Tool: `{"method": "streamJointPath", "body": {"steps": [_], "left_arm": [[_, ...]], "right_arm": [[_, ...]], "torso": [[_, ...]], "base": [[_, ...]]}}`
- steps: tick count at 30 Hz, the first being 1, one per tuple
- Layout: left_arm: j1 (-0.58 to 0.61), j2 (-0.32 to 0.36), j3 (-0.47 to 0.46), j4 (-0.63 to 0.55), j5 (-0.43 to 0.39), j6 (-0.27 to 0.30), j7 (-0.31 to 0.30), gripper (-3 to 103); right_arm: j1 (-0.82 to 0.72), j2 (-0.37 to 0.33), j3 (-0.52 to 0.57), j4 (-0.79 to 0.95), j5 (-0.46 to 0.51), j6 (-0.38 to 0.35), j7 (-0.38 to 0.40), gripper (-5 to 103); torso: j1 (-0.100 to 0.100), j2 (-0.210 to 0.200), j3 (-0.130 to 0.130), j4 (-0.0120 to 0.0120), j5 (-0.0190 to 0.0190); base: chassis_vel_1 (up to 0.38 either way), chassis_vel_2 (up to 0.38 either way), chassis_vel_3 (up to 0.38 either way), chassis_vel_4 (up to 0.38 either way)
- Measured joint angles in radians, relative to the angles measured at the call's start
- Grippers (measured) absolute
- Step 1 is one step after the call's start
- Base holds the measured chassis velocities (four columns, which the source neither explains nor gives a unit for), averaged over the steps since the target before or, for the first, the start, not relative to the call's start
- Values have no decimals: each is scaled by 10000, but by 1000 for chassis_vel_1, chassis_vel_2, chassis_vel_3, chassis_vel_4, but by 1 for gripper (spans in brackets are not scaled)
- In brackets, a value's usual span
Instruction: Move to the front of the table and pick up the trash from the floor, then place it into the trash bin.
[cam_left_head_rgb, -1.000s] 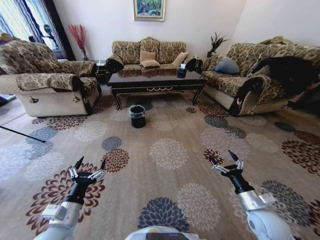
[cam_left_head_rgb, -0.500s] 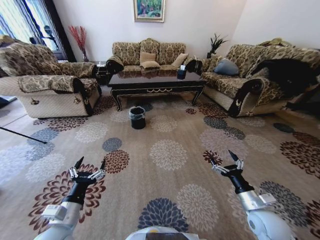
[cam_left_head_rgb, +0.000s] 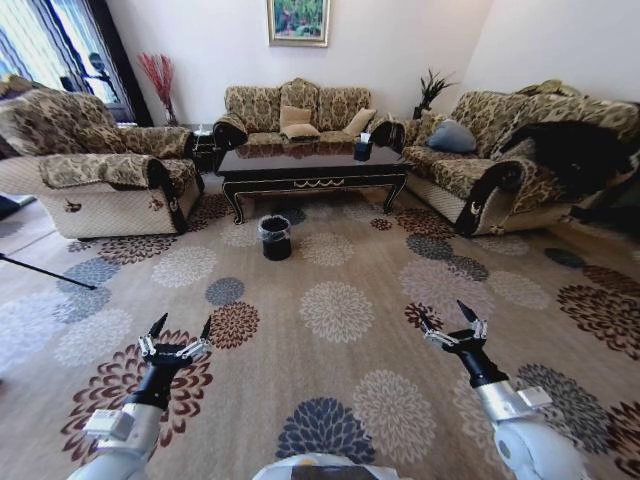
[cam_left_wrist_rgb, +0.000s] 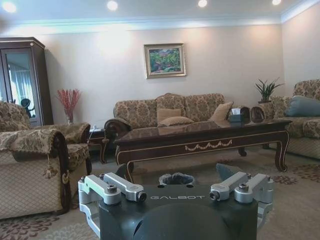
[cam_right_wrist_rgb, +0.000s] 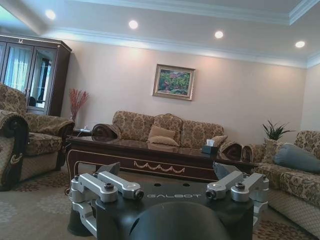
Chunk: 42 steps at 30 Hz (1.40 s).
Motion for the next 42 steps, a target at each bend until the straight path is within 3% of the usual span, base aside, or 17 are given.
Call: {"method": "streamJointPath", "body": {"steps": [42], "left_arm": [[0, 0, 0, 0, 0, 0, 0, 100]], "right_arm": [[0, 0, 0, 0, 0, 0, 0, 100]], "torso": [[671, 1747, 1076, 0, 0]], "base": [[0, 0, 0, 0]]}}
